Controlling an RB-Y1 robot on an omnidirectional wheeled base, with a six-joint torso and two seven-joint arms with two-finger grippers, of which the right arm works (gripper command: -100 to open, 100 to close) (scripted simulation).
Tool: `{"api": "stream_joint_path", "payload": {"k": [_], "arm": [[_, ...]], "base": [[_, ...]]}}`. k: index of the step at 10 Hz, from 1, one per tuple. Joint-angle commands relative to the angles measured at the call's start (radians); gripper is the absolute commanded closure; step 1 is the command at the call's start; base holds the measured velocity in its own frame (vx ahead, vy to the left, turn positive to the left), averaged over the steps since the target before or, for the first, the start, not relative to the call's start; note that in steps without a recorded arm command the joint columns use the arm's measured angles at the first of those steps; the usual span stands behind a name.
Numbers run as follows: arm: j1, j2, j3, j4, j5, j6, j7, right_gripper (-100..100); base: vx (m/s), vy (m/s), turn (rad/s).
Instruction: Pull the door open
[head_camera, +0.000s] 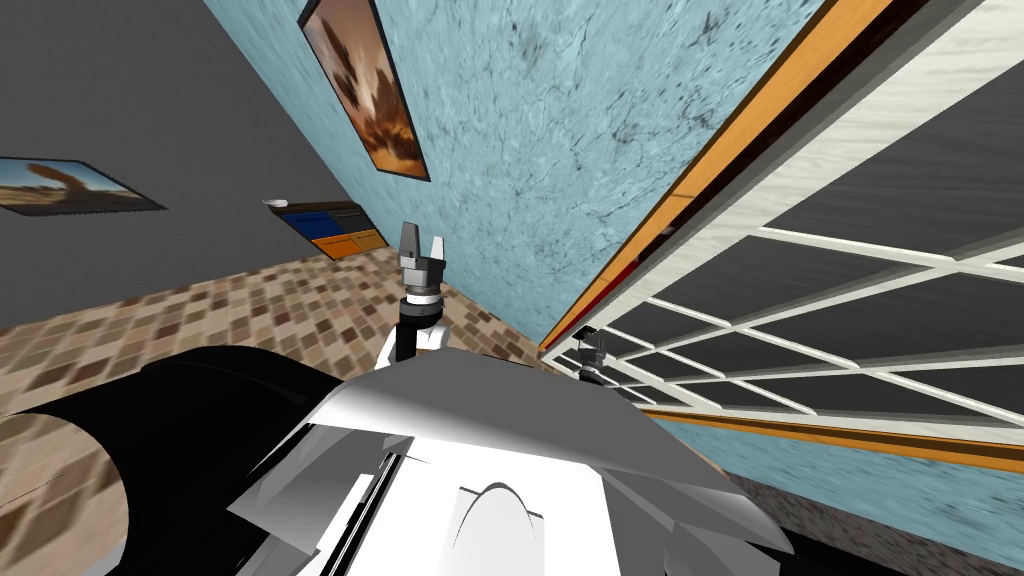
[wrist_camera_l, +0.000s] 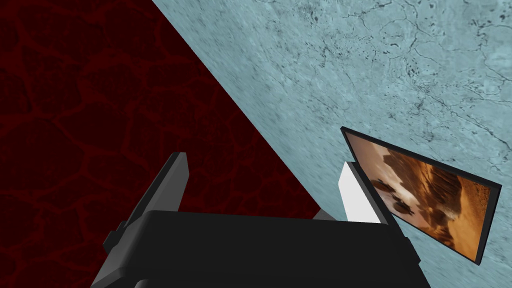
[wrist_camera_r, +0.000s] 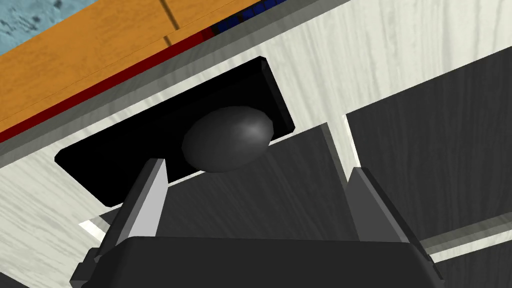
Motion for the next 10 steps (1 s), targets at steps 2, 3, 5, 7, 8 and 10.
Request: {"api": "stream_joint_path", "payload": {"k": [2,3,5,7,8,10], "arm": [[0.003,0.01,0.022,-0.022,-0.046,0.011,-0.076,-100],[0.003,0.01,0.022,-0.022,-0.046,0.011,-0.091,-100],[0.003,0.014,0.033,-0.032,-0.068,0.017,-0.132,-100],[0.004,0.024,0.054,-0.051,-0.113,0.028,-0.198,-100],[0.004,0.024,0.054,-0.051,-0.113,0.028,-0.214,-100],[0.005,0.028,0.065,-0.06,-0.135,0.033,-0.255,-100]], "base": [[-0.06,-0.014,0.045],[-0.058,-0.01,0.017],[-0.051,-0.008,0.026],[-0.068,-0.011,0.046],[-0.061,-0.011,0.017],[-0.053,-0.012,0.022]]}}
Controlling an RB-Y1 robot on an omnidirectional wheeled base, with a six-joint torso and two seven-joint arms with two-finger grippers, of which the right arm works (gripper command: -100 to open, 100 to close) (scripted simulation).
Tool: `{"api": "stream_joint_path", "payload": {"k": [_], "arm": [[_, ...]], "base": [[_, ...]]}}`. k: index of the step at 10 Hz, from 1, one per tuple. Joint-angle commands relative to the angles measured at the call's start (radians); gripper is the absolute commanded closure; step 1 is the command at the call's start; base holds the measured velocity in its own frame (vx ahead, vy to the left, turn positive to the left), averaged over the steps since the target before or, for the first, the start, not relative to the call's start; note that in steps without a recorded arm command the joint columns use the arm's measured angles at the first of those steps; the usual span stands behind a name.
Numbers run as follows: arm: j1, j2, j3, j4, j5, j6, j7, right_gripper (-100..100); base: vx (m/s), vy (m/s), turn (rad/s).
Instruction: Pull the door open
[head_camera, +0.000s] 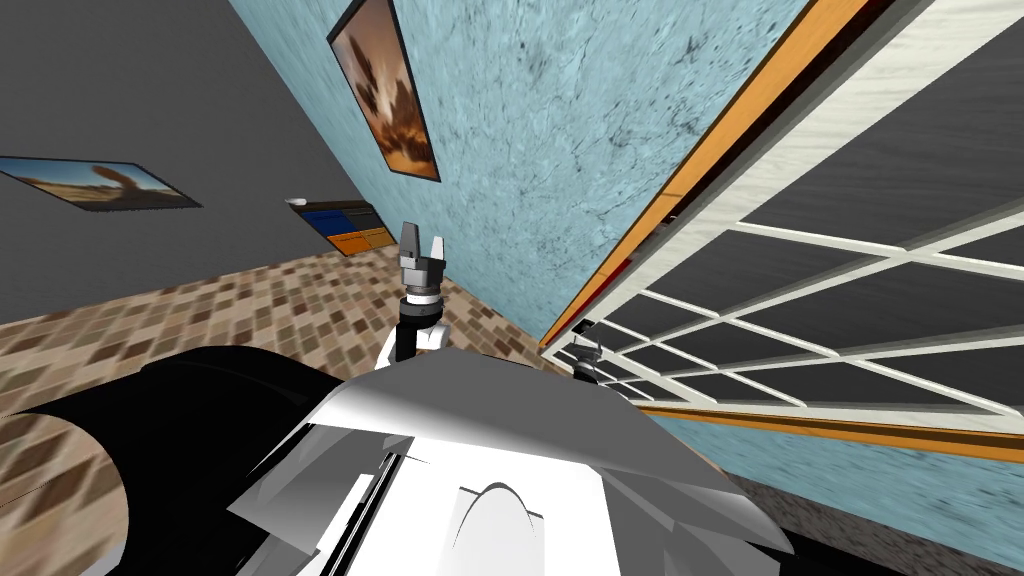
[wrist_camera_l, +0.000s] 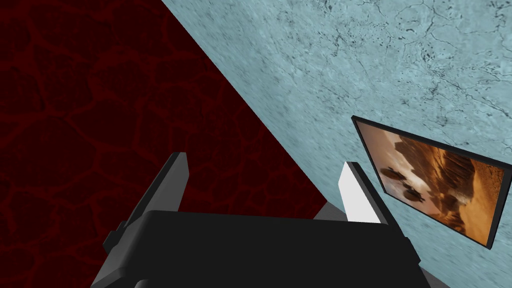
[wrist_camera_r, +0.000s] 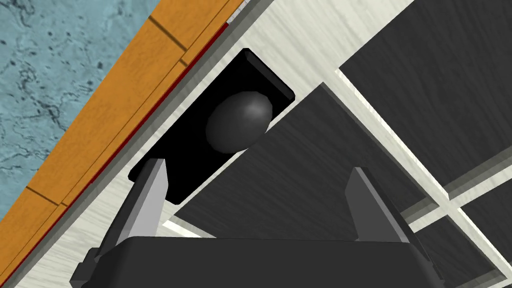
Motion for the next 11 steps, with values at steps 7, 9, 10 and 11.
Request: {"api": "stream_joint_path", "payload": {"k": [7,9,10,11], "arm": [[0.003,0.022,0.051,-0.044,-0.106,0.024,-0.197,-100],[0.003,0.026,0.06,-0.052,-0.124,0.029,-0.249,-100],[0.003,0.03,0.068,-0.059,-0.141,0.033,-0.276,-100],[0.003,0.03,0.068,-0.059,-0.141,0.033,-0.289,-100]], "base": [[-0.055,-0.014,0.032],[-0.051,-0.015,0.02],[-0.063,-0.012,0.036],[-0.046,-0.014,0.011]]}}
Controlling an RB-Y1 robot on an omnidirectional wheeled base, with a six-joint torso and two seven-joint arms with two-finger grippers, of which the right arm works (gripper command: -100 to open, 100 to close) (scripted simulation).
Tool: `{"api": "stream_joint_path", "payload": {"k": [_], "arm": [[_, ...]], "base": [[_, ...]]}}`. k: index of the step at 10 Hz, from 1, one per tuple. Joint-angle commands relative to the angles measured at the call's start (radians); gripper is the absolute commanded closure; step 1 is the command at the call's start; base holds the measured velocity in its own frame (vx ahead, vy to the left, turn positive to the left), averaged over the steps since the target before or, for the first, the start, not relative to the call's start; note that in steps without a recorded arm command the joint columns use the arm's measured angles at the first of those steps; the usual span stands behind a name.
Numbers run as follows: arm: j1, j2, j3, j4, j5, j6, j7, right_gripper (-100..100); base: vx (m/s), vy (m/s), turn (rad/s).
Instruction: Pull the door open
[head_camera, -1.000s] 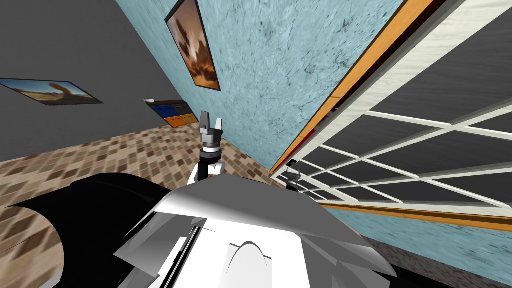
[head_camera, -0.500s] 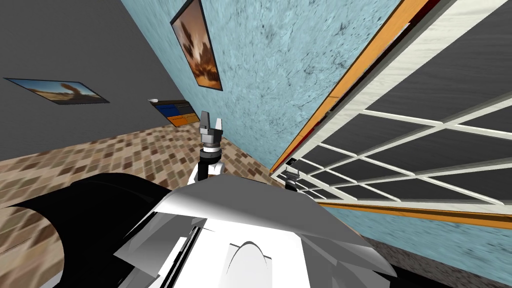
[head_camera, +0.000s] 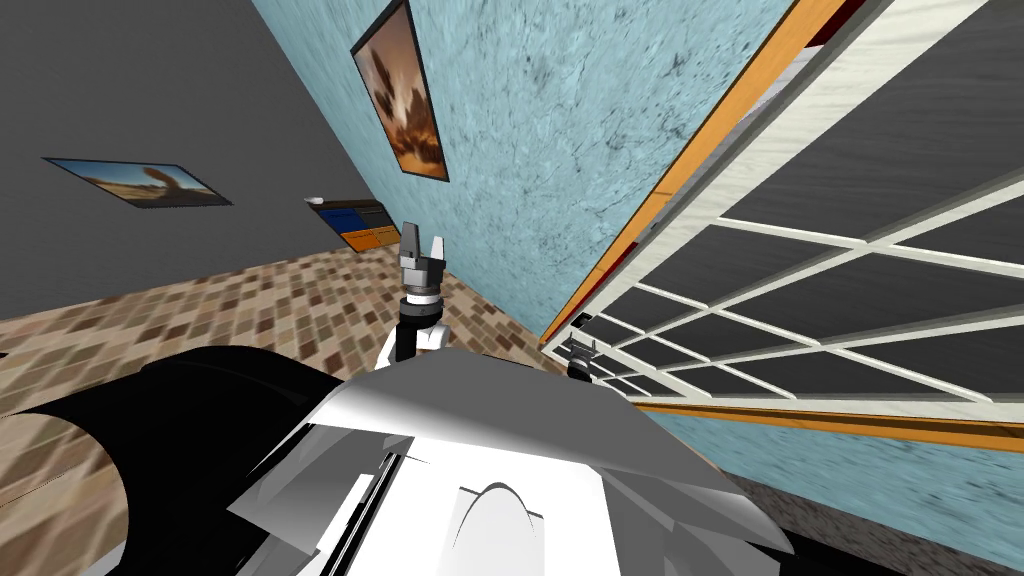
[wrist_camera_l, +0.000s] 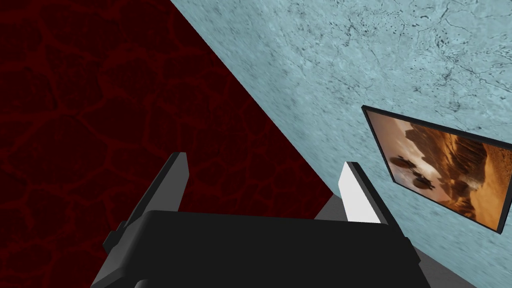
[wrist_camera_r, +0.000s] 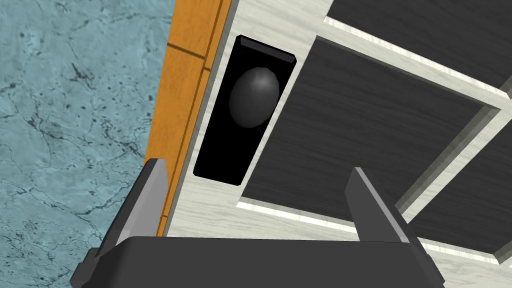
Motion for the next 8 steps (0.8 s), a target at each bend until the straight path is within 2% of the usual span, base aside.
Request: {"api": "stream_joint_path", "payload": {"k": [1,5,7,8], "arm": [[0.001,0.003,0.009,-0.009,-0.019,0.005,-0.049,-100],[0.002,0.013,0.031,-0.029,-0.065,0.016,-0.158,-100],[0.003,0.016,0.038,-0.036,-0.08,0.02,-0.194,-100],[0.003,0.015,0.036,-0.035,-0.075,0.02,-0.179,-100]], "base": [[-0.039,-0.018,0.02],[-0.052,-0.023,0.027],[-0.033,-0.022,0.015],[-0.016,-0.009,0.003]]}}
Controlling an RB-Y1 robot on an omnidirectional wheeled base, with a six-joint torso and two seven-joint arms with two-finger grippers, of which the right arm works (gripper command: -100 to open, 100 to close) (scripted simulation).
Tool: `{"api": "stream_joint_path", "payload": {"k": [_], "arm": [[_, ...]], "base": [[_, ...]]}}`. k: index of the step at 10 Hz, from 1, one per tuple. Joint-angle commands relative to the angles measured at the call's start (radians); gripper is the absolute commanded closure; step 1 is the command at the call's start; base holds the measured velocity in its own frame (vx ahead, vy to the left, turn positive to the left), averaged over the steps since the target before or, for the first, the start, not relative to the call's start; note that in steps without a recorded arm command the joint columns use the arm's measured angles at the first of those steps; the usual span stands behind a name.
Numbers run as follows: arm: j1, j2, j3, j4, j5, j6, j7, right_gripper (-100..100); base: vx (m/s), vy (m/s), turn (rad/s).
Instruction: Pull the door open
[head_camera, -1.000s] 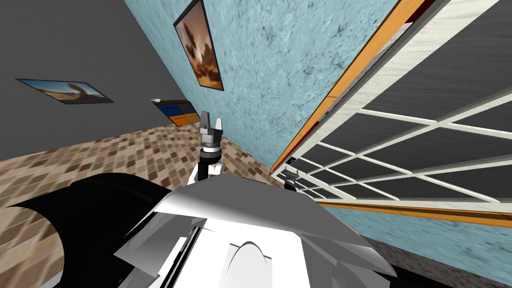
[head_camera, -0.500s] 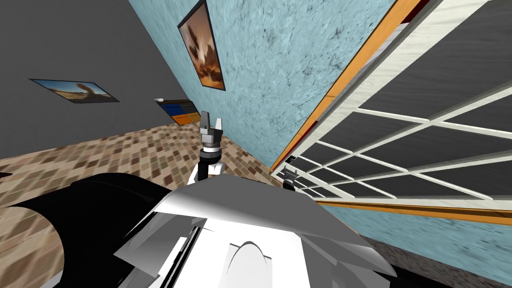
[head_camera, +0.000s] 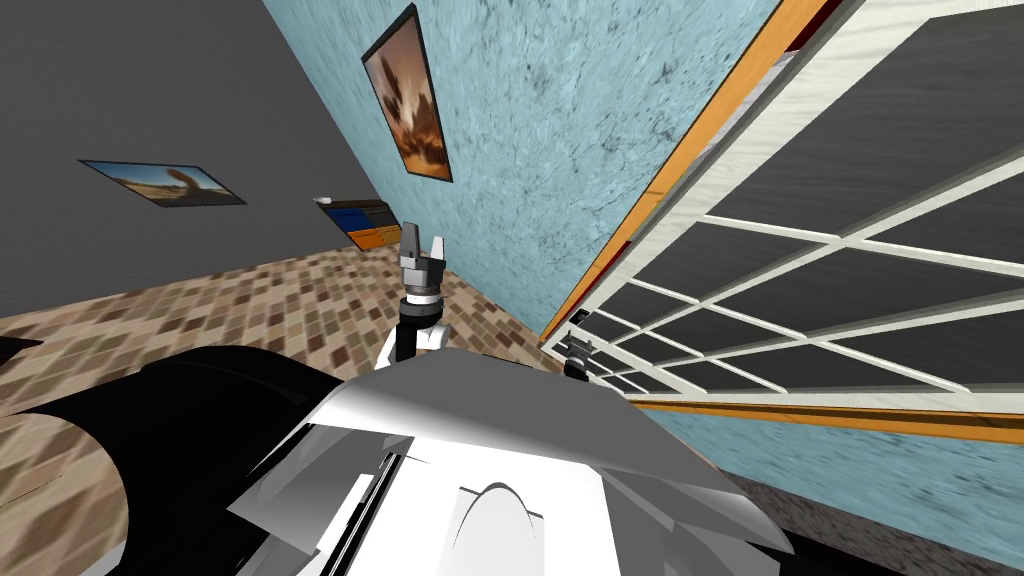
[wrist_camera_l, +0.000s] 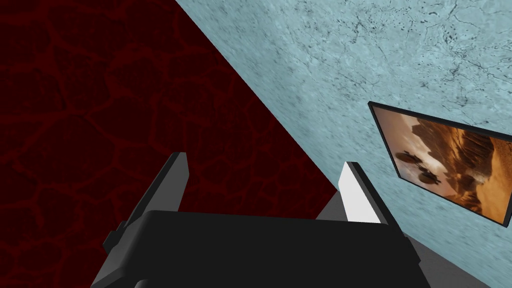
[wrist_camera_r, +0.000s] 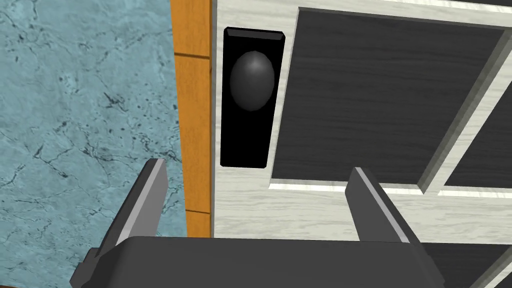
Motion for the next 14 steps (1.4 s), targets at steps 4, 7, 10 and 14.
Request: {"api": "stream_joint_path", "payload": {"k": [4,7,10,14], "arm": [[0.016,-0.055,-0.018,0.031,-0.012,-0.02,-0.067,-100],[0.031,-0.107,-0.034,0.061,-0.024,-0.039,-0.13,-100],[0.021,-0.113,-0.035,0.082,-0.025,-0.043,-0.139,100],[0.021,-0.113,-0.035,0.082,-0.025,-0.043,-0.139,100]], "base": [[0.181,0.016,0.103],[0.16,-0.012,0.106],[0.091,0.001,0.031],[-0.022,-0.003,0.002]]}}
